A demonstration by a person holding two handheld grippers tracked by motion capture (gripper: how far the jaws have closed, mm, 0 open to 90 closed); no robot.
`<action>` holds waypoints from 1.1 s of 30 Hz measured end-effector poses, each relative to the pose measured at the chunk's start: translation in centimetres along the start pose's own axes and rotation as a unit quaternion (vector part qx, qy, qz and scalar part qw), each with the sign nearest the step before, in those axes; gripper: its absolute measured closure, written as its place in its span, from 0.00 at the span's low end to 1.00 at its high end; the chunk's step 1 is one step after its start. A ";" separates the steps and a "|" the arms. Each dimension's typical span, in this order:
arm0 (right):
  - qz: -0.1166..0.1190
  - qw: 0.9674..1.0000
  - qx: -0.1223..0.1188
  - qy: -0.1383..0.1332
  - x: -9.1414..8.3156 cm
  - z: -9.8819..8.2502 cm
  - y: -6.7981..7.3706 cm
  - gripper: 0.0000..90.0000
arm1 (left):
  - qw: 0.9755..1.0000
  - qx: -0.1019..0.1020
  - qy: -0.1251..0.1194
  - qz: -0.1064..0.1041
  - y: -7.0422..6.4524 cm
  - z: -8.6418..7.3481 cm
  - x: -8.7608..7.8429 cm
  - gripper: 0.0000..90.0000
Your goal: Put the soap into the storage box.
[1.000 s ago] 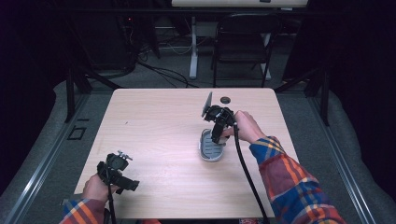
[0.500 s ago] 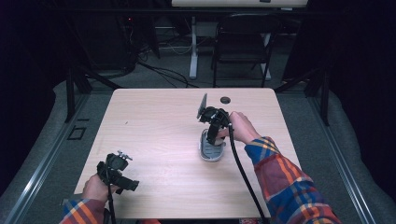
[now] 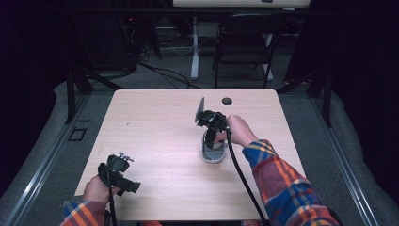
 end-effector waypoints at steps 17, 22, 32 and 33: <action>0.001 1.000 0.001 0.009 1.6 -0.6 0.0 0.27 | 1.000 0.001 0.000 0.001 0.0 0.0 0.0 0.00; -0.001 1.000 -0.001 0.011 1.9 -0.7 0.1 0.27 | 1.000 0.002 0.001 0.001 0.0 0.0 0.0 0.00; -0.001 1.000 -0.005 0.018 2.3 -0.9 0.1 0.26 | 1.000 0.001 0.001 0.001 0.0 0.0 0.0 0.00; -0.001 1.000 -0.004 0.016 2.2 -0.9 0.1 0.26 | 1.000 0.002 0.003 0.000 0.0 -0.1 0.0 0.00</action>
Point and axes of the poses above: each handheld gripper's, and its own axes: x roughly forward along the jaws, z roughly out of its top, y roughly to its left, the point moved 9 cm from there along x, roughly forward along the jaws, and after that the axes turned 7 degrees about -y, right-handed, at the moved point
